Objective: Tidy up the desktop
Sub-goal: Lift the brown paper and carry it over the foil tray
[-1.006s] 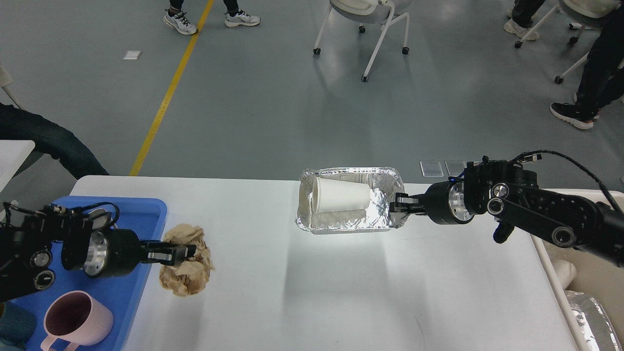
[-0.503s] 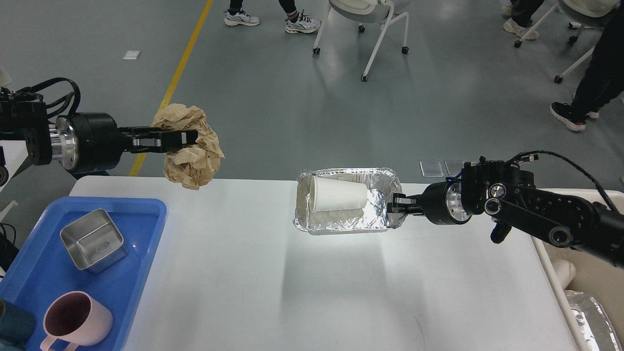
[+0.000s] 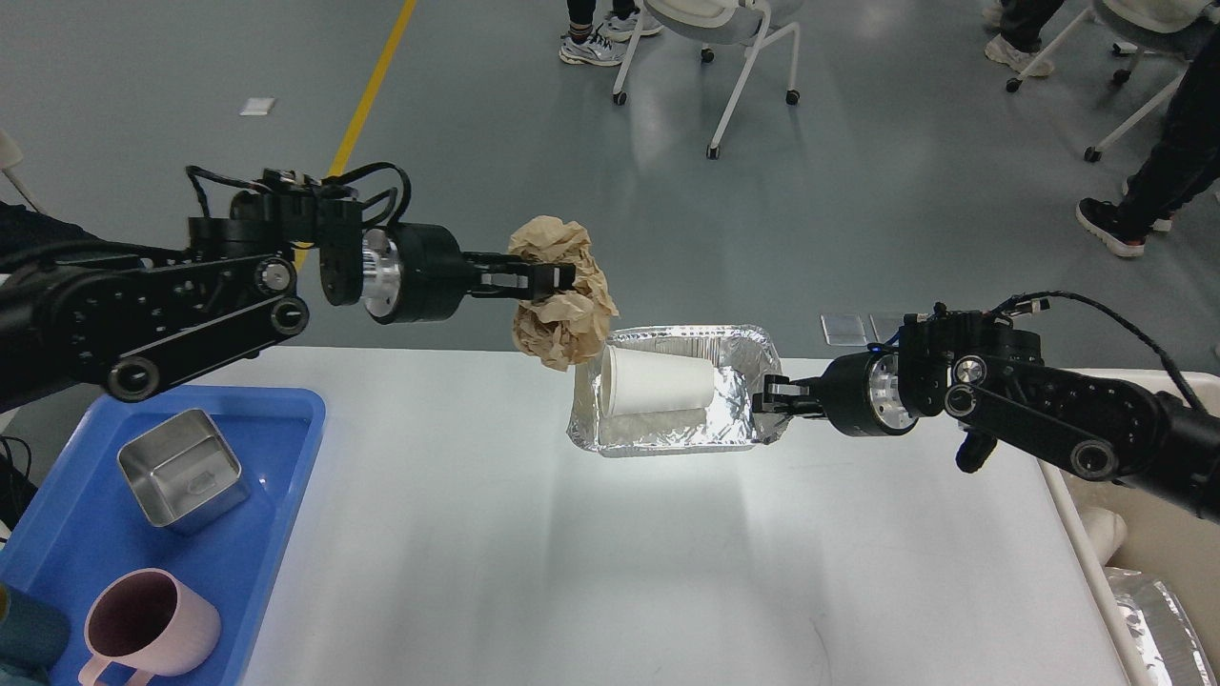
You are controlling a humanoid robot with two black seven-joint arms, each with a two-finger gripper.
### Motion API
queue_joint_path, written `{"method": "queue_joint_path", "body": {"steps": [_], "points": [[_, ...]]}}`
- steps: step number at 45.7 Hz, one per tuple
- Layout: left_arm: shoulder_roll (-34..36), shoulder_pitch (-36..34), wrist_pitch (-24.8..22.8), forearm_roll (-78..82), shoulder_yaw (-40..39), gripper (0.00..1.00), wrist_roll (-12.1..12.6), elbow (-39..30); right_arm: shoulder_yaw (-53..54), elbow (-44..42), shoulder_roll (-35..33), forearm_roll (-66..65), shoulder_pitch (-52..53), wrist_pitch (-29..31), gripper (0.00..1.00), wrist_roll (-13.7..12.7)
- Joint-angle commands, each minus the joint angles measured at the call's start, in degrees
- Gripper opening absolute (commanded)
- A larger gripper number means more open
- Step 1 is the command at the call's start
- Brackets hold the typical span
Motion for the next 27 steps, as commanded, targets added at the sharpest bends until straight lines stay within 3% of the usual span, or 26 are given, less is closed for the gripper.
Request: {"method": "queue_joint_path", "body": {"steps": [1, 9, 27], "points": [[-8.8, 0.3, 0.9, 0.0, 0.1, 0.07, 0.0, 6.2, 0.1, 0.1, 0.0, 0.0, 0.0, 0.0, 0.0, 0.0], [-16.8, 0.1, 1.3, -0.2, 0.2, 0.07, 0.3, 9.1, 0.1, 0.1, -0.3, 0.0, -0.1, 0.0, 0.0, 0.0], [-21.7, 1.3, 2.1, 0.0, 2.7, 0.09, 1.0, 14.6, 0.3, 0.2, -0.1, 0.0, -0.1, -0.1, 0.0, 0.0]]}}
